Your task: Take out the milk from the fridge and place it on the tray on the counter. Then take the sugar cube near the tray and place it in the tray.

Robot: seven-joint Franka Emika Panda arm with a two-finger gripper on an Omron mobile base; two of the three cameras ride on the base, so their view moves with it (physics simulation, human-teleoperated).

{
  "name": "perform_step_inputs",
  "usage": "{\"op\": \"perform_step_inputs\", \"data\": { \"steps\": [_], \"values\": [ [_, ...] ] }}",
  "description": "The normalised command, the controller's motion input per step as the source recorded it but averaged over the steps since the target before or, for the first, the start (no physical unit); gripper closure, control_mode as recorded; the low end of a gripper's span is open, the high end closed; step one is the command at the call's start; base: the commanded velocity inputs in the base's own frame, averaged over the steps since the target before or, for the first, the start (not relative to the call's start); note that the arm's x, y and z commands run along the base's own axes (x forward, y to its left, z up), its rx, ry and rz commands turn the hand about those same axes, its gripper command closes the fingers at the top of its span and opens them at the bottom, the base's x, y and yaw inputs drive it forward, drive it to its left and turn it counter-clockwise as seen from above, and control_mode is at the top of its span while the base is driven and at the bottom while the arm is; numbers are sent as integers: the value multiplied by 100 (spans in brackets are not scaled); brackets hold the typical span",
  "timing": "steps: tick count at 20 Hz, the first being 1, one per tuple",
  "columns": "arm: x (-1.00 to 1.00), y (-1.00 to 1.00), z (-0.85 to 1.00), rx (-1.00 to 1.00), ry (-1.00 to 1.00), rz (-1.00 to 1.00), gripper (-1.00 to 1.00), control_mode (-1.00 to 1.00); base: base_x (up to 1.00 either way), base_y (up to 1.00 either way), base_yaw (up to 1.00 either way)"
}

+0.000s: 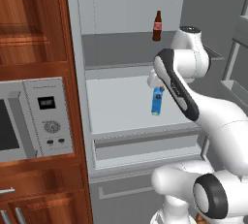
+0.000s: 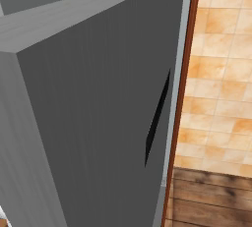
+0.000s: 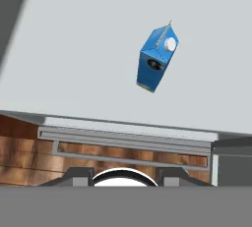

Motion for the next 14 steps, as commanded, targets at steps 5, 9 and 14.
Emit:
{"op": "perform_step_inputs", "data": {
  "steps": [5,9,14],
  "values": [
    [-61,0,0,-1,-12,0,-100,-100,0,0,0],
    [-63,0,-11,-15,-27,-6,-100,-100,0,0,0],
    [-2,-2,-11,-5,-36,-11,-100,-100,0,0,0]
  ]
}}
